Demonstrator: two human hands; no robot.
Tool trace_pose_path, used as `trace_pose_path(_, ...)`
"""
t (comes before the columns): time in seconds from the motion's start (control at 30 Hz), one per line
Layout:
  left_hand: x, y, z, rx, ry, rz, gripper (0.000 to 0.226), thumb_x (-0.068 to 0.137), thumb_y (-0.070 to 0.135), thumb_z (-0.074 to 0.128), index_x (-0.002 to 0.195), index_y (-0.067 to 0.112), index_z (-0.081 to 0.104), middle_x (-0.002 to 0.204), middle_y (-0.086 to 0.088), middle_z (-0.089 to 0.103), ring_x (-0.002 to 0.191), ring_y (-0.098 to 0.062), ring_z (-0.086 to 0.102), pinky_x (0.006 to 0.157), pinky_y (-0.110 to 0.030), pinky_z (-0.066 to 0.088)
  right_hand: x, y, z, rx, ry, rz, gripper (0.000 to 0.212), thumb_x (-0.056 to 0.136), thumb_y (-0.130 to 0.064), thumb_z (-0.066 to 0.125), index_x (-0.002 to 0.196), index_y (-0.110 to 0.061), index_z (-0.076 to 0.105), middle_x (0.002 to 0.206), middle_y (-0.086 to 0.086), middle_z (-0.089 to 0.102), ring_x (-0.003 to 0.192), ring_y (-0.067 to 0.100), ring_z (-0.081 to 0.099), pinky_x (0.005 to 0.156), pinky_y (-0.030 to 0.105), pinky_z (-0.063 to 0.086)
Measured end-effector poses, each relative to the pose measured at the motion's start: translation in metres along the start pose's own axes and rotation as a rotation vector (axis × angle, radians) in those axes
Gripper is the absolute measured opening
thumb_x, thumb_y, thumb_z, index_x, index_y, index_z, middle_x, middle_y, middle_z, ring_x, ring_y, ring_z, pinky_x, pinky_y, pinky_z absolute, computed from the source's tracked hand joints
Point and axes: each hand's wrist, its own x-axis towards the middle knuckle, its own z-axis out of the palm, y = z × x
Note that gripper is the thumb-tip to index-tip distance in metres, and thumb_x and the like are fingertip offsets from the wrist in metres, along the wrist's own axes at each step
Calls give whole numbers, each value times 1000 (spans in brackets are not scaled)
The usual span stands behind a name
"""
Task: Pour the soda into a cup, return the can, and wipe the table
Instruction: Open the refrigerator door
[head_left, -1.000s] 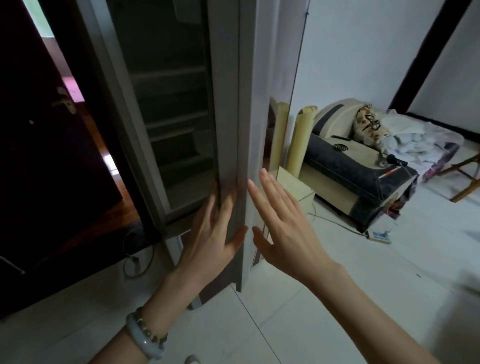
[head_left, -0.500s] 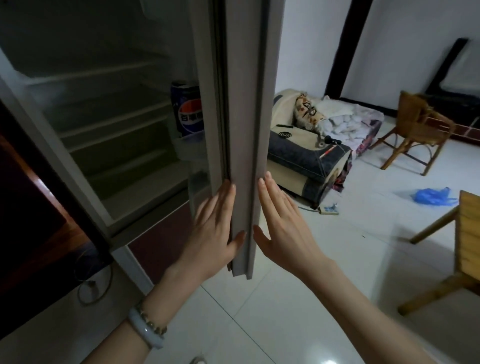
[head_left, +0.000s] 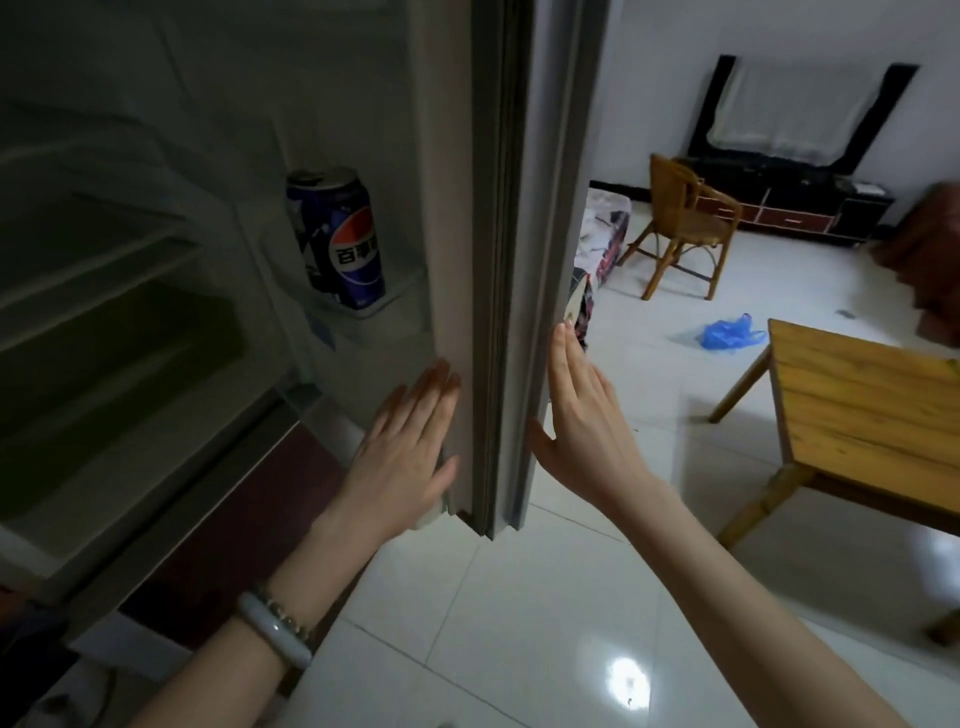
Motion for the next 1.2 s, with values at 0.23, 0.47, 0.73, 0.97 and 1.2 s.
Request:
trace_pose_path(0.23,58,-2,28,-6,31,216,88,83,41,60,146,4,10,152,-13,13,138,-22,21,111,-42,22,29,31,6,48,62,152,88,89,-26,56,148,-5,-6,157,11,-8,144,18,-9,115,26,0)
trace_pose_path(0.47,119,-4,50,67,-56,310,91,88,45,51,146,8,-9,154,-10,-9,142,-21,2,115,-40,12,52,47,24,106,31,163,86,87,-18,57,149,-5,-2,157,10,-4,145,18,-4,118,30,5)
trace_pose_path(0.73,180,-1,80,59,-70,304,85,93,43,41,145,9,-16,151,-7,-24,141,-19,-12,117,-39,1,106,102,44,121,5,169,89,85,-16,59,148,-4,-4,156,13,-10,145,23,-5,112,25,4)
trace_pose_path(0.97,180,-29,136,11,-199,61,70,92,46,22,147,8,1,154,-8,0,144,-21,10,116,-39,8,160,153,51,76,-4,129,86,87,-13,56,147,-1,-3,156,17,-6,145,26,-4,114,28,4)
trace_pose_path(1.2,178,-42,194,-50,-341,-93,81,83,57,6,149,12,-1,153,-2,-11,144,-17,-2,114,-33,-7,211,195,79,93,-26,119,87,85,-11,57,148,-1,-2,157,15,-5,145,25,-3,116,35,11)
